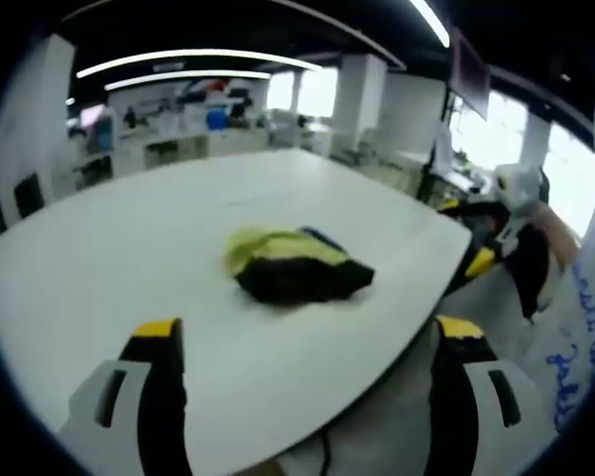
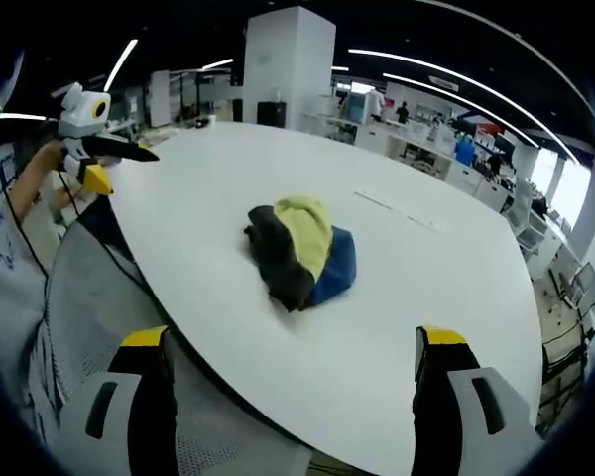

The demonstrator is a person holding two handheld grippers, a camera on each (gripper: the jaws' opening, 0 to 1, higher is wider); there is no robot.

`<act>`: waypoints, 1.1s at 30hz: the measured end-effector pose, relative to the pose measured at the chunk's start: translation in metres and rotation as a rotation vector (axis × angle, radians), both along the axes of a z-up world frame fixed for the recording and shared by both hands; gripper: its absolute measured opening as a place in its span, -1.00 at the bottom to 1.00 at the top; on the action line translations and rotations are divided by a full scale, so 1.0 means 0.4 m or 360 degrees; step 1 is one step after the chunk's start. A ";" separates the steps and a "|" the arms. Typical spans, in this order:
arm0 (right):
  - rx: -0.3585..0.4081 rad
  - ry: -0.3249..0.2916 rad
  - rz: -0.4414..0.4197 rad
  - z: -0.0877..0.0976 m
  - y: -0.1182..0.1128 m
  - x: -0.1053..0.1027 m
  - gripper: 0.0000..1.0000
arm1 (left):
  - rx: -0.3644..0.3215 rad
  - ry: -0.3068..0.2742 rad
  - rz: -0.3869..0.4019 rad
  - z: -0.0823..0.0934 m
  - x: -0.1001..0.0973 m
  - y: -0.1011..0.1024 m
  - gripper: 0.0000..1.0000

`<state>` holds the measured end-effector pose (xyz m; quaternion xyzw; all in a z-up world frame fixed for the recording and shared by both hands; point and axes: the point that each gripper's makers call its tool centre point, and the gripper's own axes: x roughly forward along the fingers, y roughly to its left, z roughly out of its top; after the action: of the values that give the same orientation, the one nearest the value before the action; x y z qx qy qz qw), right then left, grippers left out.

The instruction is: Fold the garment on the visible template until the final outline fits inside the template.

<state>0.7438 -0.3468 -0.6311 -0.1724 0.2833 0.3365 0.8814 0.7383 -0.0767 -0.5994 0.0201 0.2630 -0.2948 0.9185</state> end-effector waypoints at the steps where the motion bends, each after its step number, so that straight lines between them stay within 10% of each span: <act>1: 0.0003 0.0003 -0.0003 -0.001 -0.001 -0.001 1.00 | 0.0002 0.0000 -0.0005 0.001 0.000 -0.002 0.99; 33: 0.0083 -0.0006 0.0025 -0.001 0.002 0.004 1.00 | 0.0096 -0.0045 -0.0022 0.003 0.024 -0.027 0.99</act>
<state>0.7456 -0.3461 -0.6314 -0.1522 0.2716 0.3502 0.8834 0.7479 -0.0877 -0.5983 0.0537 0.2586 -0.2926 0.9190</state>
